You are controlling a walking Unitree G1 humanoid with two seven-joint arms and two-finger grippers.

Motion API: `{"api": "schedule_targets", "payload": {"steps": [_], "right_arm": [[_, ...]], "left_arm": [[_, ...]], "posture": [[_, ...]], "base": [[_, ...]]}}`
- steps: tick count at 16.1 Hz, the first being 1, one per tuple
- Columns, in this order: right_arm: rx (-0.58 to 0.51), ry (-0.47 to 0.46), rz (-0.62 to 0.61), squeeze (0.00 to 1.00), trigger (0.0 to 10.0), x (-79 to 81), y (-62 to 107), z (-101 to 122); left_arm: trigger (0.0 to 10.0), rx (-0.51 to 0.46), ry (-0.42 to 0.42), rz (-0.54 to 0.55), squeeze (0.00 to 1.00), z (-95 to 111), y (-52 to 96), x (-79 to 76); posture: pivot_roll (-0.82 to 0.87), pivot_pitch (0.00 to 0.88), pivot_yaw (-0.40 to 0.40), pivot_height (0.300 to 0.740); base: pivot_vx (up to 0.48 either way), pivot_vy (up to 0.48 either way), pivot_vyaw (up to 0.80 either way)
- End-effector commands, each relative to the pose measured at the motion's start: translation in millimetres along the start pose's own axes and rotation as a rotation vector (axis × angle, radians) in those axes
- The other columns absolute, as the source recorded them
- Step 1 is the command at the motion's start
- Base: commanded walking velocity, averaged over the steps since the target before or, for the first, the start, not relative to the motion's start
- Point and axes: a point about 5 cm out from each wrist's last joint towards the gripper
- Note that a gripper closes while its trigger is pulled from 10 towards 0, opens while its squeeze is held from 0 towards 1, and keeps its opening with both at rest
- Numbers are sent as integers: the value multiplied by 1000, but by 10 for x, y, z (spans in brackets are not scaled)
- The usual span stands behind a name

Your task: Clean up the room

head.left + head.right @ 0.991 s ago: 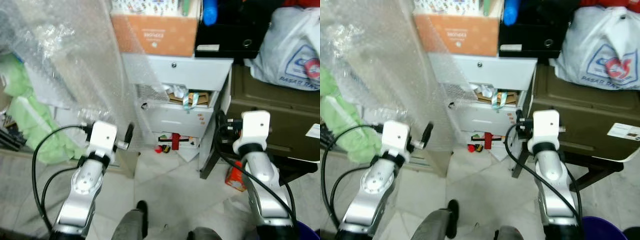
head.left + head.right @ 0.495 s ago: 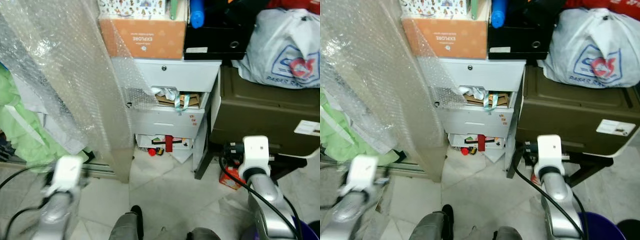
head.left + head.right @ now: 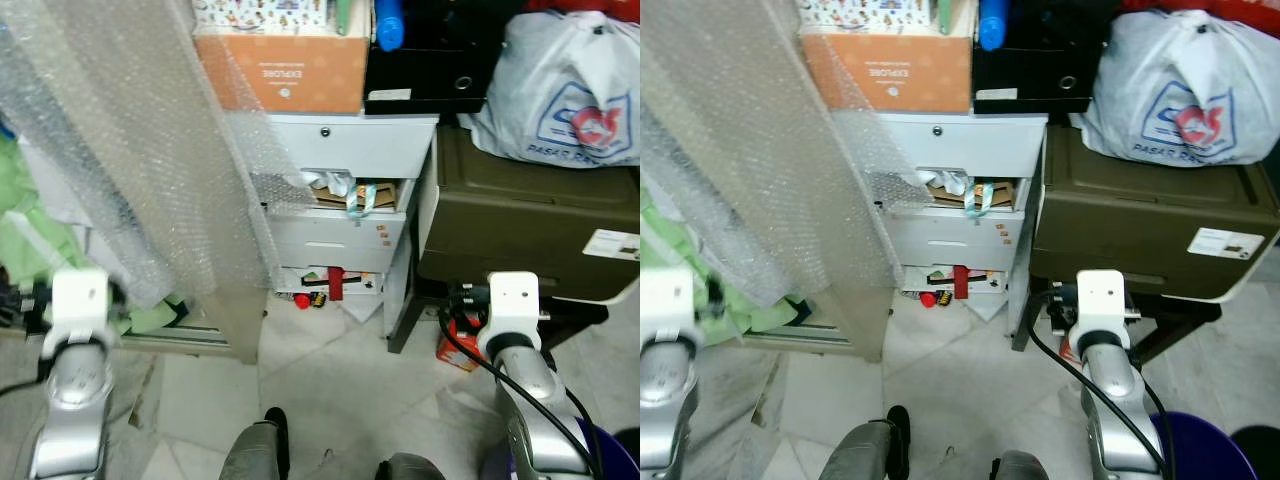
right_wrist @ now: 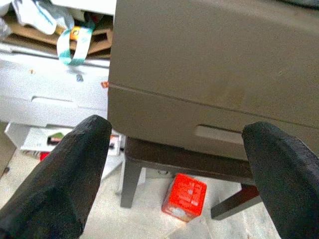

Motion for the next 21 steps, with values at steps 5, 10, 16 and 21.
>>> {"api": "schedule_targets", "payload": {"steps": [5, 10, 16, 21], "right_arm": [[-55, -1, 13, 0, 10000, 58, -38, 75], [-69, -12, 15, 0, 10000, 80, -70, 88], [-116, -27, 1, 0, 10000, 90, -120, 155], [-139, -42, -5, 0, 10000, 108, -141, 184]], "left_arm": [[10000, -316, 270, -444, 0, 668, 306, -608], [10000, -266, 281, -741, 0, 541, 503, -900], [10000, -288, 264, -694, 0, 540, 407, -886], [10000, -266, 207, -538, 0, 473, 279, -880]], "posture": [[-66, 137, 36, 740], [-73, 137, 40, 740], [-79, 135, 38, 740], [-87, 133, 36, 740]], "base": [[0, 0, 0], [0, 0, 0], [0, 0, 0], [0, 0, 794]]}}
Point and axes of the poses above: a point about 5 cm out from each wrist's last joint towards the gripper, its own y axis pointing back from the gripper into the wrist, its own z axis along the axis of the wrist's last joint, x = y × z, and after that the axes turned 1 degree about -y, right-handed
